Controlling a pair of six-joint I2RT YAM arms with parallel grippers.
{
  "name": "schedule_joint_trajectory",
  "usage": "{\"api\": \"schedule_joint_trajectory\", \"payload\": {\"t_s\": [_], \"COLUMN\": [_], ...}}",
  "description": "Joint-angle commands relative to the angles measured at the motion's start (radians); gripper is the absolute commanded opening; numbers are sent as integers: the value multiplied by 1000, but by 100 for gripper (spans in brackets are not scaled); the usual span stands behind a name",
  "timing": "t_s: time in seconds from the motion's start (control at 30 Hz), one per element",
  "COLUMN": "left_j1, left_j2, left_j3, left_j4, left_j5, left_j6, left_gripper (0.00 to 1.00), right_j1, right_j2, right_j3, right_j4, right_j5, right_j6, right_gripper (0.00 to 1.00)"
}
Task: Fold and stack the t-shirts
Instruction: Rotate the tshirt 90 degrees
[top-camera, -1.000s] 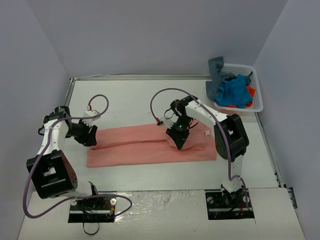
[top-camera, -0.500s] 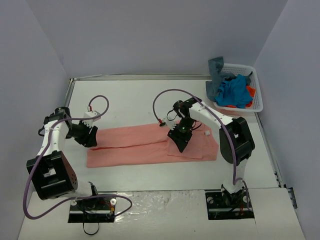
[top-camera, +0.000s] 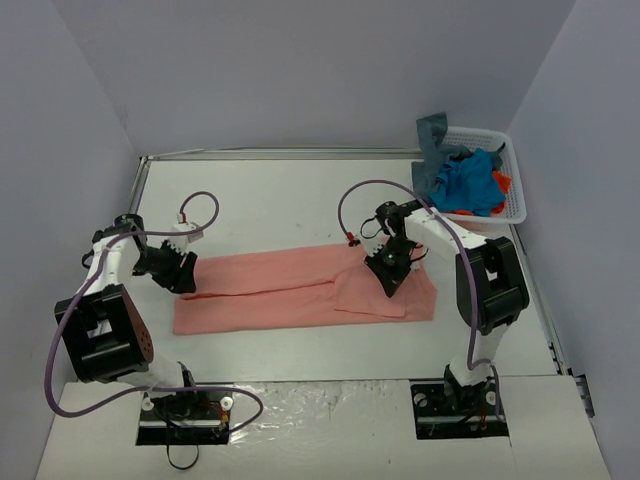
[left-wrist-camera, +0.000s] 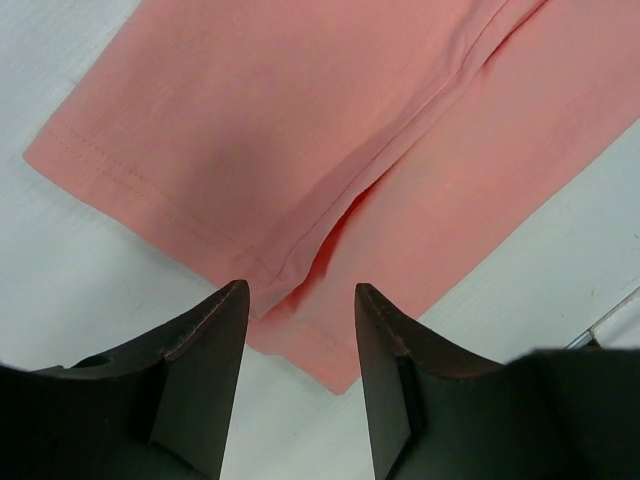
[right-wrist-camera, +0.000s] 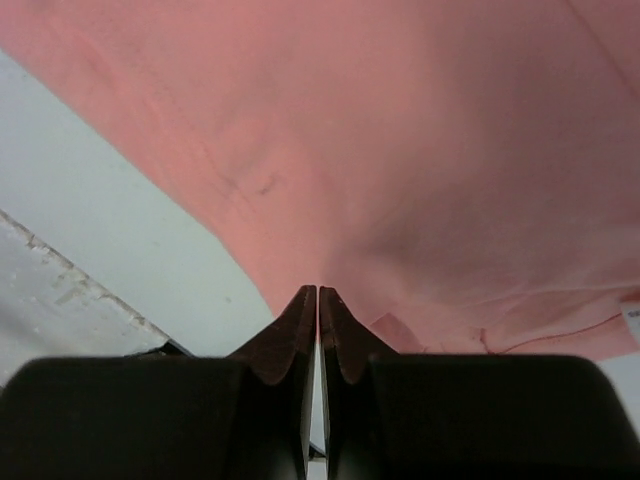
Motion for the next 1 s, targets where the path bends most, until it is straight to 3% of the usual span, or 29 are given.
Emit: {"api": "schedule_joint_trajectory", "payload": {"t_s": [0.0,0.2,0.43,0.63,0.77,0.9,0.97], "left_j1": [-2,0,1,1,1,1,1], "left_j2": [-6,-32,-55,-81,-95,-92,-81], "left_j3": [6,3,-6,-12,-9,-1,14], "left_j4": [2,2,-7,-5,8,27,21], "left_j5": [44,42,39,16,3,-30,-40], "left_j6": [20,21,23,-2,-32,-63,-80], "left_gripper": [45,45,45,45,45,45,45], "right_j1": [-17,-54,-80,-83,-80,-65,-52], "right_j2": [55,209,400,629,807,952,933], "right_j3": [9,86,290,672,1102,1395,1363], "right_j4": [32,64,69,18,-40,-22,114], "right_j5": [59,79,104,142,151,182,217], "right_j6": [28,35,64,116,171,216,228], "right_gripper": [1,0,0,0,0,0,0]}}
